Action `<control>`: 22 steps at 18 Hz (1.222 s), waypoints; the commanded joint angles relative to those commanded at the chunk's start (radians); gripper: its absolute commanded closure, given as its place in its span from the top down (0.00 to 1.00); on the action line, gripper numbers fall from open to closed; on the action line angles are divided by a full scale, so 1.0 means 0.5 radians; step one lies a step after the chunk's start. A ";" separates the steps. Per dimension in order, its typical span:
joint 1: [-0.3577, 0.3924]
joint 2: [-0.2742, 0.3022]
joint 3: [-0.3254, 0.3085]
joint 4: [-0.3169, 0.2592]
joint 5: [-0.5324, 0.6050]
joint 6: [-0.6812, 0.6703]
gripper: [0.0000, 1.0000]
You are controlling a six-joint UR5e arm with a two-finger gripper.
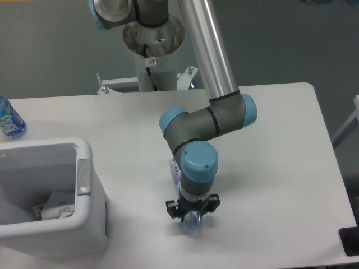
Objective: Place the trash in the trash can
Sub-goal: 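Lower onto the bottle and close the gripper around it, then lift the bottle and carry it over the trash bin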
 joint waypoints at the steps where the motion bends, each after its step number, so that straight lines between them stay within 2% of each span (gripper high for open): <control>1: 0.000 0.031 0.031 -0.009 -0.009 0.000 0.55; 3: 0.009 0.095 0.116 -0.012 -0.018 -0.024 0.55; 6: 0.058 0.172 0.355 -0.009 -0.217 -0.061 0.55; 9: 0.132 0.187 0.640 0.024 -0.512 -0.410 0.55; 11: 0.150 0.227 0.764 0.031 -0.567 -0.546 0.55; 16: 0.138 0.374 0.804 0.132 -0.629 -0.859 0.55; 19: 0.111 0.445 0.822 0.144 -0.668 -0.877 0.55; 22: 0.004 0.488 0.792 0.144 -0.721 -0.926 0.55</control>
